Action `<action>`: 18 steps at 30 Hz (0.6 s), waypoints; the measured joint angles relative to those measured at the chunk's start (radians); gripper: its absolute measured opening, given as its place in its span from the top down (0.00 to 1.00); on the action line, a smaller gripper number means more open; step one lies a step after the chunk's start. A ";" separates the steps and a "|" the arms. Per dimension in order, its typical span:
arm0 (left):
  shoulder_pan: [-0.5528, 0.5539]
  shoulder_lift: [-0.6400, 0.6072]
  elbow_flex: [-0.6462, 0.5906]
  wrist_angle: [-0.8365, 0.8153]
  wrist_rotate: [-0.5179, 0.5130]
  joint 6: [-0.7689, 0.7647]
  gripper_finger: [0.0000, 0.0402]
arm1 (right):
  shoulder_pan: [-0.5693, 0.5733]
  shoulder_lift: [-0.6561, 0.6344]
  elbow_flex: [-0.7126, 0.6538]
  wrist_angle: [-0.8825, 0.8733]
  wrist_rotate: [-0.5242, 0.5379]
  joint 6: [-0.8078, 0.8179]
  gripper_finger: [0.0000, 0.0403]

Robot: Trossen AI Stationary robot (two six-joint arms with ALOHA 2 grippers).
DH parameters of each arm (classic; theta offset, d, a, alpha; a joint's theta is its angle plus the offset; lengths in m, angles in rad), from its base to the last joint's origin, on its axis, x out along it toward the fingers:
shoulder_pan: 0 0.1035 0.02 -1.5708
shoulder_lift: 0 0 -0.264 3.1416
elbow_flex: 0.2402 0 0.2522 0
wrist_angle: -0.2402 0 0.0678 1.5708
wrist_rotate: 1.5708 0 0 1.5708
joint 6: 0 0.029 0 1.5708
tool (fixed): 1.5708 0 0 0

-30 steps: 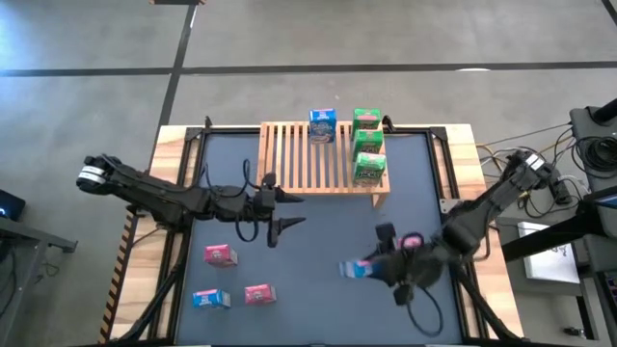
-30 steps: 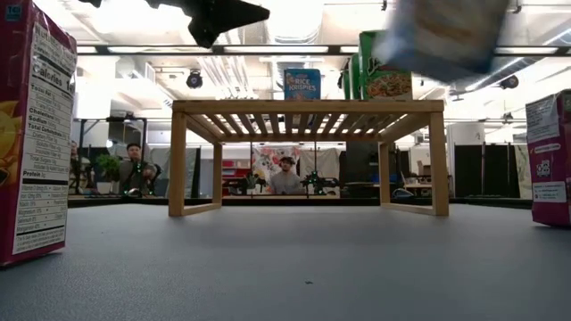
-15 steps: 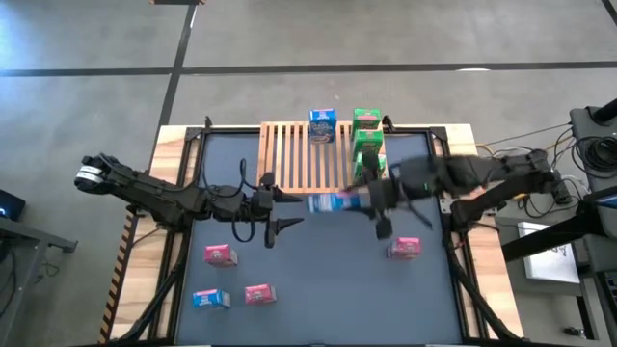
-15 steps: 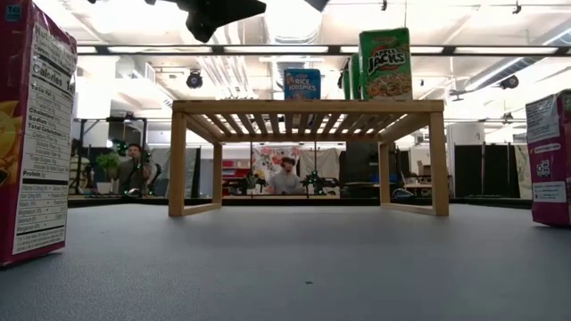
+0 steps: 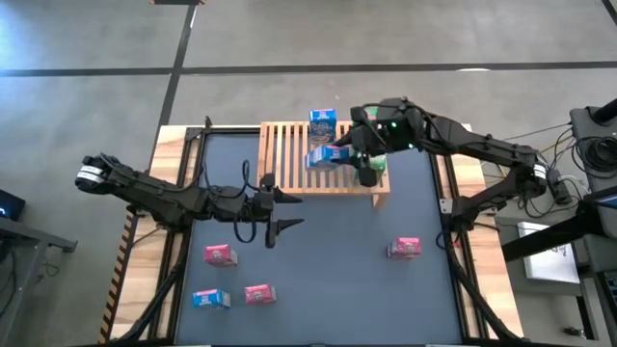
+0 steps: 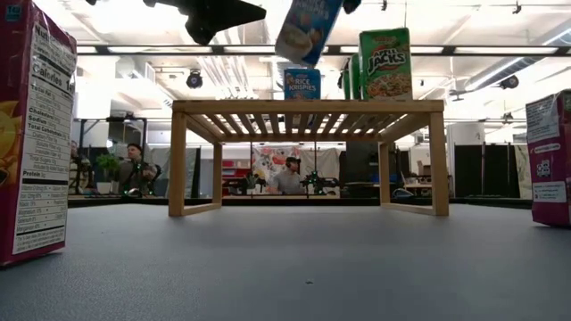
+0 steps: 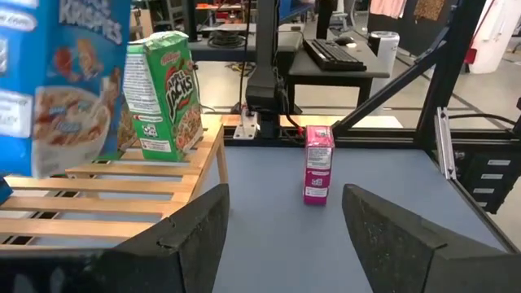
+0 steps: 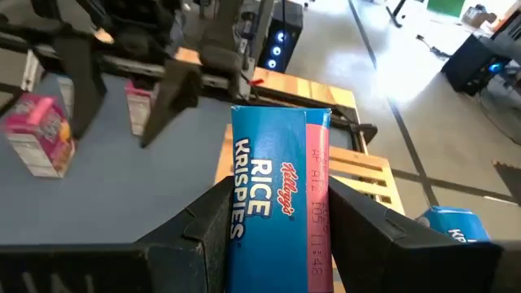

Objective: Stack cereal on shelf
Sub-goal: Put the right blue cereal box on the shelf aligned with the other blue cereal box

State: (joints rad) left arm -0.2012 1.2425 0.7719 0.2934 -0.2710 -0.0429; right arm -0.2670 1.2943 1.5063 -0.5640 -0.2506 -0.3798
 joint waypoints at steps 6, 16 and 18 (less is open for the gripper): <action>0.000 0.000 0.000 -0.005 0.000 0.000 0.44 | -0.052 0.049 0.000 -0.001 -0.019 -0.032 0.60; 0.000 0.000 -0.002 -0.016 0.000 0.000 0.44 | -0.093 0.110 0.000 -0.008 -0.019 -0.067 0.60; 0.000 0.000 -0.002 -0.019 0.000 0.000 0.44 | -0.097 0.116 0.000 -0.011 -0.019 -0.071 0.60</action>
State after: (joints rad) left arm -0.2012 1.2428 0.7700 0.2748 -0.2710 -0.0428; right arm -0.3641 1.4098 1.5063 -0.5752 -0.2698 -0.4508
